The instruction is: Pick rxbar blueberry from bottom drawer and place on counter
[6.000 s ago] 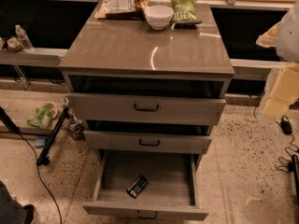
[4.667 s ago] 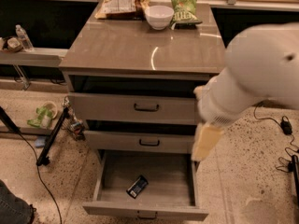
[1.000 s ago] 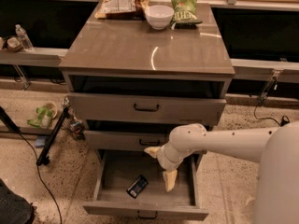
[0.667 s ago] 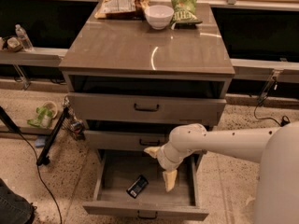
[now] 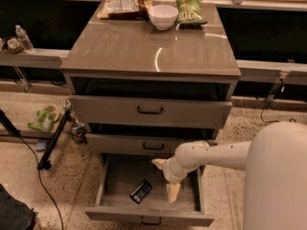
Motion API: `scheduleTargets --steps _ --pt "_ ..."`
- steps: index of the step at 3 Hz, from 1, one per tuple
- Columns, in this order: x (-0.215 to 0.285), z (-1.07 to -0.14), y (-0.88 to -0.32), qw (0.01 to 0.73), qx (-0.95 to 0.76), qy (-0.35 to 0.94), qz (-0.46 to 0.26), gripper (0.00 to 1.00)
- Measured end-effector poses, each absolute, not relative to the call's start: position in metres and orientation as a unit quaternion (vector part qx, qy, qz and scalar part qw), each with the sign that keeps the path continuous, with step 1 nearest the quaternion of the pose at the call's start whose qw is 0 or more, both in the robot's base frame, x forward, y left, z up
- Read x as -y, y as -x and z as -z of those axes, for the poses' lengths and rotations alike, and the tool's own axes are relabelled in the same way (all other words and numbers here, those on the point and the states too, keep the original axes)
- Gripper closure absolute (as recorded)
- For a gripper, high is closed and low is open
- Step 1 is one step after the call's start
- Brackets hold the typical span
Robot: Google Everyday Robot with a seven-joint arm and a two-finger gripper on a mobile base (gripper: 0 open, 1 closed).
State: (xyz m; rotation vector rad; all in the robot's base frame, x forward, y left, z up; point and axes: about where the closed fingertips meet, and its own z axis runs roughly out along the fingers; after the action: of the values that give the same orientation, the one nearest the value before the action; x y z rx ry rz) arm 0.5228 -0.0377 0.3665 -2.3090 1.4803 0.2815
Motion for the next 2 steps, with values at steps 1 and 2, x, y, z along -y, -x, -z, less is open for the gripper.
scheduleTargets --steps 1,2 --pt "0.034 -0.33 -0.524 0.18 -0.534 0.821 -0.093 0.0" --pt "0.023 -0.297 -0.533 0.167 -0.517 0.835 -0.089 0.0"
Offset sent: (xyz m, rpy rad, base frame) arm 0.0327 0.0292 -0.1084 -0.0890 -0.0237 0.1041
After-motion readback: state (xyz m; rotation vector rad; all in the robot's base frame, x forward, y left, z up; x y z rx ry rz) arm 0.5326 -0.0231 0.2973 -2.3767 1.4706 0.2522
